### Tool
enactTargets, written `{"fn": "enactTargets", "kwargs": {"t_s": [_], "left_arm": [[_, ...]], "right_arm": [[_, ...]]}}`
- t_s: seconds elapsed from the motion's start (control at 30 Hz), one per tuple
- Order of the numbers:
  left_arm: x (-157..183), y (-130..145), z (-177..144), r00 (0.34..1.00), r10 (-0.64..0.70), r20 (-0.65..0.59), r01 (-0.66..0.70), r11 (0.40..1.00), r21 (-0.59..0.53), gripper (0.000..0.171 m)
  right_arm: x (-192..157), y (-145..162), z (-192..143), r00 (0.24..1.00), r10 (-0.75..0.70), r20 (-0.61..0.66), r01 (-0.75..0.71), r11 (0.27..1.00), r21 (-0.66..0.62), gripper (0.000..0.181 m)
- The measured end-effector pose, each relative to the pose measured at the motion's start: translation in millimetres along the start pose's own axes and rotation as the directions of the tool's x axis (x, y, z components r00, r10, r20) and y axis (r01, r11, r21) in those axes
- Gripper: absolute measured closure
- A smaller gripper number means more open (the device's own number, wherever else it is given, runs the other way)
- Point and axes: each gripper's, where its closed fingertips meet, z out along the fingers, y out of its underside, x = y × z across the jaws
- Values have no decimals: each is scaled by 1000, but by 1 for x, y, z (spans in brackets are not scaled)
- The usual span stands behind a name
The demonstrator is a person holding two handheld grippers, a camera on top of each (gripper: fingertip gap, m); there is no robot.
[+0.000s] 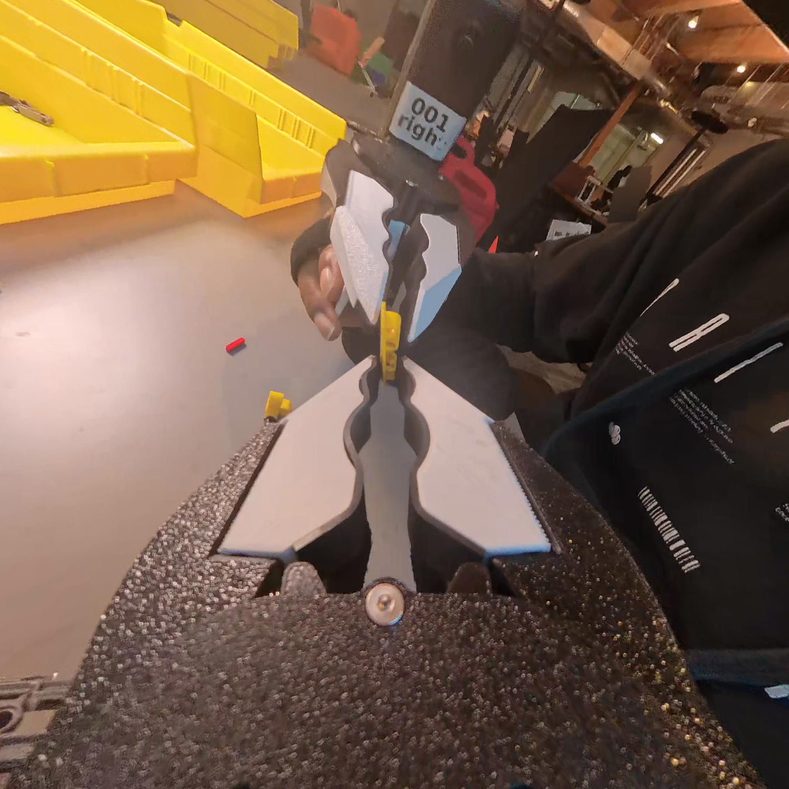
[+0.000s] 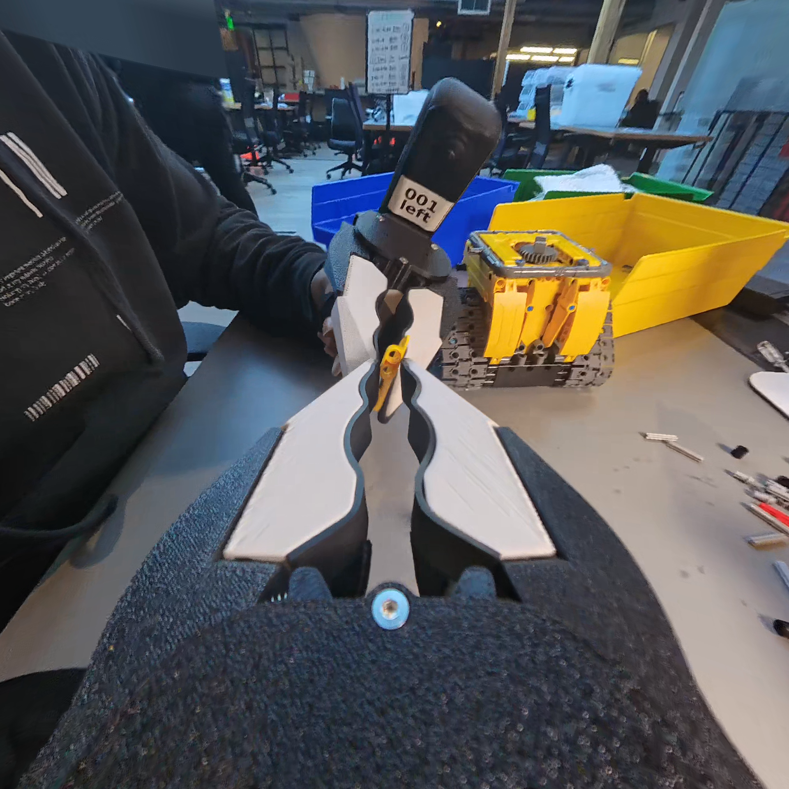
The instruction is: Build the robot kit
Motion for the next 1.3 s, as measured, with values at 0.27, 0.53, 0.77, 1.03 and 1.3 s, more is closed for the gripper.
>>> {"fn": "enactTargets", "kwargs": {"t_s": [0.27,0.53,0.77,1.03,1.3], "left_arm": [[2,10,-2,996,90,25,-87,992,-89,165],[-2,1,-4,999,30,41,-29,999,-28,171],[-6,-26,-20,999,-34,26,29,989,143,171],[-3,-28,-18,999,25,36,-30,987,161,171],[-7,-29,-20,992,86,92,-99,983,156,171]], "right_arm": [[-12,17,-2,988,98,123,-84,990,-113,173],[-2,12,-3,998,34,43,-30,996,-79,167],[9,10,-4,996,-63,-58,60,996,-65,162],[5,2,-2,996,-75,-55,74,997,-19,173],[10,-2,-4,988,-116,-103,116,993,-5,173]]}}
